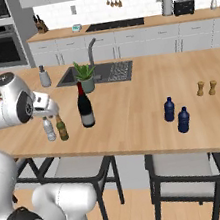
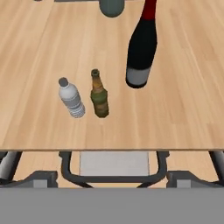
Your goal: Move the plastic bottles in the middle to the plastics group, and the glass bottles in the middle to the glass group.
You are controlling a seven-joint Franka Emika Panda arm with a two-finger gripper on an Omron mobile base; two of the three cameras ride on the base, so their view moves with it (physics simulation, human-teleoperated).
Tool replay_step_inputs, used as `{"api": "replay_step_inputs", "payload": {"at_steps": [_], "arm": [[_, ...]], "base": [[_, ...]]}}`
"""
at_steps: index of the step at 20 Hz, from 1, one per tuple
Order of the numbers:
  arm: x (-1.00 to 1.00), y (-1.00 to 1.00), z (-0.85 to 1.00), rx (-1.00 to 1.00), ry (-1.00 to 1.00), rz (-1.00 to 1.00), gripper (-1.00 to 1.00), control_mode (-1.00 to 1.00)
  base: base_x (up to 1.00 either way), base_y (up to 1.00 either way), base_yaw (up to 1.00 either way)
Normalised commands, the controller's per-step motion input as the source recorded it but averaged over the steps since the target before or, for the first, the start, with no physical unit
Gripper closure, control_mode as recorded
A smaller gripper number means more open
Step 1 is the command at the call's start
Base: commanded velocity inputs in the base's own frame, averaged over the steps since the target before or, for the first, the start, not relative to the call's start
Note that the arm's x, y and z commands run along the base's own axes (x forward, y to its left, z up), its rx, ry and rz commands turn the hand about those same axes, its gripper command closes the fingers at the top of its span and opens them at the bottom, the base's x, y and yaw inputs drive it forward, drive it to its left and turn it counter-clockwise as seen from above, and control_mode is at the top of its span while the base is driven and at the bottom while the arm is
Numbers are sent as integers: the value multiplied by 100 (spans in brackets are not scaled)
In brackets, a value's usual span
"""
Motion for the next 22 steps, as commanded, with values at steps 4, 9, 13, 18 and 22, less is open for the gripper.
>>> {"api": "replay_step_inputs", "payload": {"at_steps": [4,9,13,18,22], "arm": [[52,26,-8,0,0,-11,-100,-100],[51,1,-17,0,0,-5,-100,-100],[43,0,-26,2,2,0,-100,-100],[43,0,-25,6,7,0,-100,-100],[33,0,-28,5,19,0,-100,-100]], "base": [[0,0,0],[0,0,0],[0,0,0],[0,0,0],[0,0,0]]}}
